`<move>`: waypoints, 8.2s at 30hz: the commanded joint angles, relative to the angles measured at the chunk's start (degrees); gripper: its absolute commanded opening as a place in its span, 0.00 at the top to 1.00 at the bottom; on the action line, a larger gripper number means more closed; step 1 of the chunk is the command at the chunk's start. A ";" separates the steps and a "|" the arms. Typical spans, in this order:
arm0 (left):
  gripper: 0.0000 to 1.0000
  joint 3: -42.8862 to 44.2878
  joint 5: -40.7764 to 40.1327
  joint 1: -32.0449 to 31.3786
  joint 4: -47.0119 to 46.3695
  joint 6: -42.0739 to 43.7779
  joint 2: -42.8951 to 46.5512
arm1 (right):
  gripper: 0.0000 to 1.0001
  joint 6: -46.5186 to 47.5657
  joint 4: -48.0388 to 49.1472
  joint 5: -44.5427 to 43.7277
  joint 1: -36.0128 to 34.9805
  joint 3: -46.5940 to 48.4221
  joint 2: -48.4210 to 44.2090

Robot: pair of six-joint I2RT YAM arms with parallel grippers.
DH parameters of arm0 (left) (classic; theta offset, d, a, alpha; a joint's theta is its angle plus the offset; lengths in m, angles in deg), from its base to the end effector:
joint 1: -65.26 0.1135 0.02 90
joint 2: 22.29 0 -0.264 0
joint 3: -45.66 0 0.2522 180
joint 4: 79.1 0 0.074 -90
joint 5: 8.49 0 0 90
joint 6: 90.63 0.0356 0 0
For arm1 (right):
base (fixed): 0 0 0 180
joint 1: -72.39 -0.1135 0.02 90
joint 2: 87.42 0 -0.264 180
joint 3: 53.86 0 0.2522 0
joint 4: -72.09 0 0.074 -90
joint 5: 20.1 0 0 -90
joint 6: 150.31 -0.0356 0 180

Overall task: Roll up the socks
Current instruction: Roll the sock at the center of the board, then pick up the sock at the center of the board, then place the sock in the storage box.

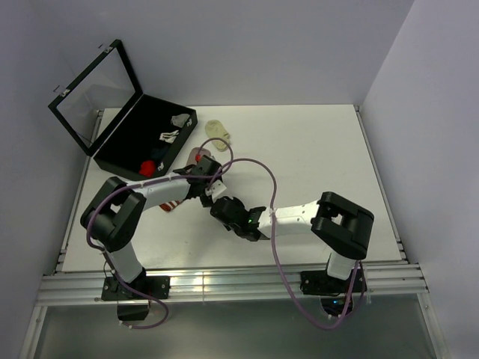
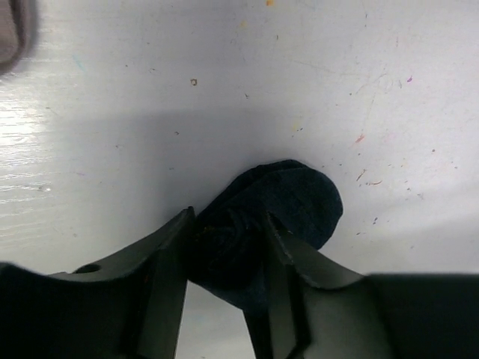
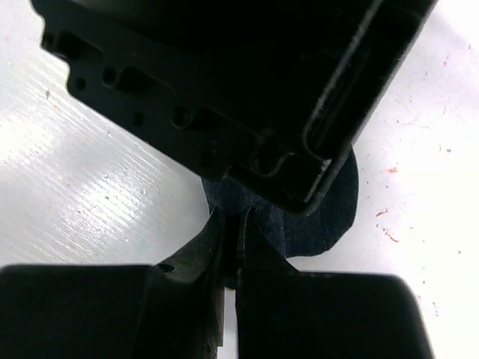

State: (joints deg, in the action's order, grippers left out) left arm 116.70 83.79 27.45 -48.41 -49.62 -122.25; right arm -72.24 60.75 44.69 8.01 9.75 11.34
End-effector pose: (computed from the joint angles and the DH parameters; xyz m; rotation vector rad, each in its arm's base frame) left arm 0.2692 -0.2107 0.1570 -0.2513 2.7191 -0.5490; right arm 0.1605 0.2996 0.1522 -0.8260 2.1378 0.1614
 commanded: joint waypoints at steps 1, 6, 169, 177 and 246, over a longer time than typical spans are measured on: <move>0.49 0.73 -2.02 -0.08 5.48 1.53 1.61 | 1.00 -3.63 -2.59 6.81 0.57 -4.40 2.41; 0.35 0.65 -3.95 2.28 6.27 -0.57 5.47 | 1.00 -6.09 1.27 15.27 3.29 -6.77 -1.28; 0.52 2.31 -17.14 -11.42 11.11 -12.27 -8.93 | 0.56 -21.48 -1.97 34.71 32.74 -16.00 -24.22; 0.55 6.79 -17.14 -11.68 15.76 -12.00 -14.46 | 0.56 -20.86 -5.57 32.16 34.67 -18.73 -34.41; 1.00 36.07 -19.78 39.47 -0.41 35.81 -18.95 | 0.17 -11.10 -21.75 21.34 38.98 -6.78 -58.60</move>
State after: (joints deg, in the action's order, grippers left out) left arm 153.22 63.64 66.93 -46.03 -15.68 -140.63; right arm -84.37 35.74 66.28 46.67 0.74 -47.67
